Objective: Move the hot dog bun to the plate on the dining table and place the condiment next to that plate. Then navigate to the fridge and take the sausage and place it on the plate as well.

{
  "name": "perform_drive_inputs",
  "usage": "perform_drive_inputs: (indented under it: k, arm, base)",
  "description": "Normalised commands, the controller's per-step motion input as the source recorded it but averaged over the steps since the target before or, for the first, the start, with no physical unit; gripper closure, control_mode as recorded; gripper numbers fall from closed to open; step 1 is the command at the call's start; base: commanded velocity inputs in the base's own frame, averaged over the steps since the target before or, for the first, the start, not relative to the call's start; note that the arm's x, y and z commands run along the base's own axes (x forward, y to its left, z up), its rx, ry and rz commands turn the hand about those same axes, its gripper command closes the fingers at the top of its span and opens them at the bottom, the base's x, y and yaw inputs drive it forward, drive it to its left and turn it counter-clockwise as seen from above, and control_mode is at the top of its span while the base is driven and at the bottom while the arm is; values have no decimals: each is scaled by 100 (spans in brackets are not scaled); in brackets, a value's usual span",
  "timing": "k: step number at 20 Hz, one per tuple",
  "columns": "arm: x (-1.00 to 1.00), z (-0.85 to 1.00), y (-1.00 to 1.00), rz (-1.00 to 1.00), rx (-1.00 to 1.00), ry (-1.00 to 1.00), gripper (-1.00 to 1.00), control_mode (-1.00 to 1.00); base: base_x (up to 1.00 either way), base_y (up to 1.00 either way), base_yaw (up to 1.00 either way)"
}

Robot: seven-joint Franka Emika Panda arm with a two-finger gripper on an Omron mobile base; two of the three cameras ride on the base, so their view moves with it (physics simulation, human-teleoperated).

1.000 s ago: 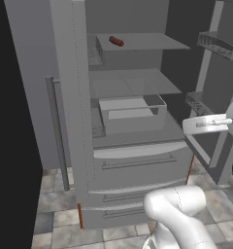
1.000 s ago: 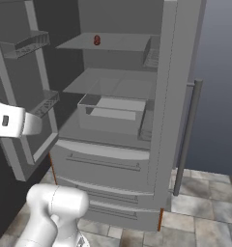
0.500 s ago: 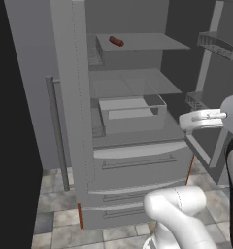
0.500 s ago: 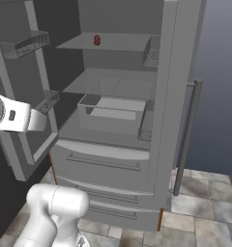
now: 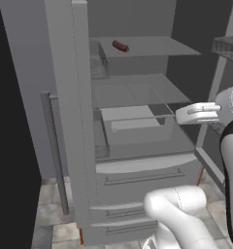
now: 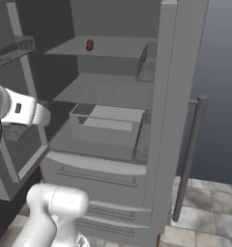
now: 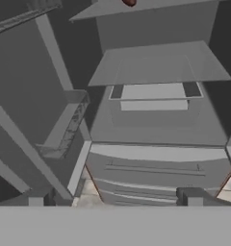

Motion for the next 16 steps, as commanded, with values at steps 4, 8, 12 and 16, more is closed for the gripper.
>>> perform_drive_inputs:
  k: [4,8,12,16]
  arm:
    - [0,0,0,0,0,0,-100,100]
    - [0,0,0,0,0,0,-100,100]
    - [0,0,0,0,0,0,-100,100]
    - [0,0,0,0,0,0,-100,100]
  base:
    - [60,-16,0]
    - [66,-14,0]
    - [78,-9,0]
    - [81,-3,0]
